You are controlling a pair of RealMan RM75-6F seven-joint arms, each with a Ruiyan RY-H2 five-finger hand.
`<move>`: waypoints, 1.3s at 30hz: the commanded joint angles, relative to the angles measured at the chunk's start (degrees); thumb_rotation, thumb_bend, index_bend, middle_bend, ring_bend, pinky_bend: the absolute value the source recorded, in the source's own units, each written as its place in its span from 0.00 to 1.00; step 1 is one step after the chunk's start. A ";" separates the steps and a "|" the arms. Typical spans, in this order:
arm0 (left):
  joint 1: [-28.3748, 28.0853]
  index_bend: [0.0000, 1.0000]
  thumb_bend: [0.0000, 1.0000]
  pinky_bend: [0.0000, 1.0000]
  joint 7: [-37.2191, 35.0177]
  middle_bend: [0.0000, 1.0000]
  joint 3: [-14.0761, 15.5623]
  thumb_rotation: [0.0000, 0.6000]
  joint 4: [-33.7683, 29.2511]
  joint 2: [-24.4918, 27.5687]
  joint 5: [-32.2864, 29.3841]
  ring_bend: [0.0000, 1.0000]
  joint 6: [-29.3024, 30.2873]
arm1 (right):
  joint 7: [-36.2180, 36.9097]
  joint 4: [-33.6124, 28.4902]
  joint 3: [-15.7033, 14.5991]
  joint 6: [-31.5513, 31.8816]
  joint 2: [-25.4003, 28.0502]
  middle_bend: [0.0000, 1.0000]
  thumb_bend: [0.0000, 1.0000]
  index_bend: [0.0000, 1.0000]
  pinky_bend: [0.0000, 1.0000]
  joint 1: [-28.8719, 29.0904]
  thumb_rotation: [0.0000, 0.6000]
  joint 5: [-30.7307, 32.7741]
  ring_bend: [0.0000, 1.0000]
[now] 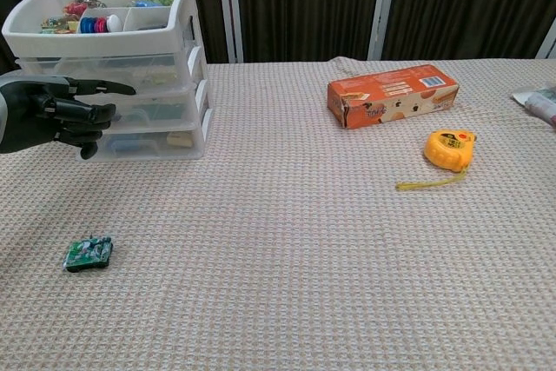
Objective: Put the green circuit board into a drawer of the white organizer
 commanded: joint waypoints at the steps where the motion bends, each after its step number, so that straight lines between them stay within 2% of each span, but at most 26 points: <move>1: 1.69 0.31 0.62 0.68 -1.53 0.93 0.89 1.00 -0.53 0.82 1.85 0.83 0.03 | -0.06 -0.02 -0.01 0.05 -0.02 0.00 0.00 0.10 0.00 -0.02 1.00 -0.03 0.00; 10: 6.08 0.31 0.61 0.68 -5.05 0.93 2.65 1.00 -0.19 2.07 8.88 0.83 2.05 | -0.37 -0.15 0.02 0.11 -0.07 0.00 0.00 0.10 0.00 -0.09 1.00 0.12 0.00; 16: 8.34 0.23 0.61 0.68 -4.43 0.93 3.42 1.00 -0.49 2.47 16.68 0.83 7.70 | -0.46 -0.27 0.05 0.07 -0.09 0.00 0.00 0.10 0.00 -0.07 1.00 0.17 0.00; 19: 9.13 0.23 0.62 0.67 -1.17 0.93 4.15 1.00 -0.56 2.46 20.99 0.83 12.38 | -0.48 -0.28 0.07 0.04 -0.08 0.00 0.00 0.10 0.00 -0.09 1.00 0.29 0.00; 23: 9.61 0.20 0.61 0.67 11.13 0.93 6.08 1.00 0.41 1.98 27.97 0.83 21.44 | -0.54 -0.28 0.08 0.04 -0.07 0.00 0.00 0.10 0.00 -0.09 1.00 0.30 0.00; 26: 9.72 0.19 0.61 0.68 18.60 0.93 7.11 1.00 -0.79 2.67 30.50 0.83 24.92 | -0.56 -0.28 0.08 0.11 -0.09 0.00 0.00 0.10 0.00 -0.10 1.00 0.25 0.00; 30: 9.61 0.18 0.61 0.68 25.73 0.93 6.99 1.00 -2.78 4.38 29.63 0.83 26.91 | -0.57 -0.33 0.08 0.10 -0.09 0.00 0.00 0.10 0.00 -0.12 1.00 0.28 0.00; 34: 8.22 0.19 0.61 0.68 34.86 0.93 6.02 1.00 -2.88 5.97 23.45 0.83 26.47 | -0.52 -0.35 0.08 0.11 -0.08 0.00 0.00 0.10 0.00 -0.13 1.00 0.28 0.00; 39: 6.28 0.19 0.61 0.68 38.40 0.93 4.98 1.00 -0.92 6.26 18.07 0.83 24.62 | -0.54 -0.39 0.13 -0.03 -0.10 0.00 0.00 0.10 0.00 -0.06 1.00 0.38 0.00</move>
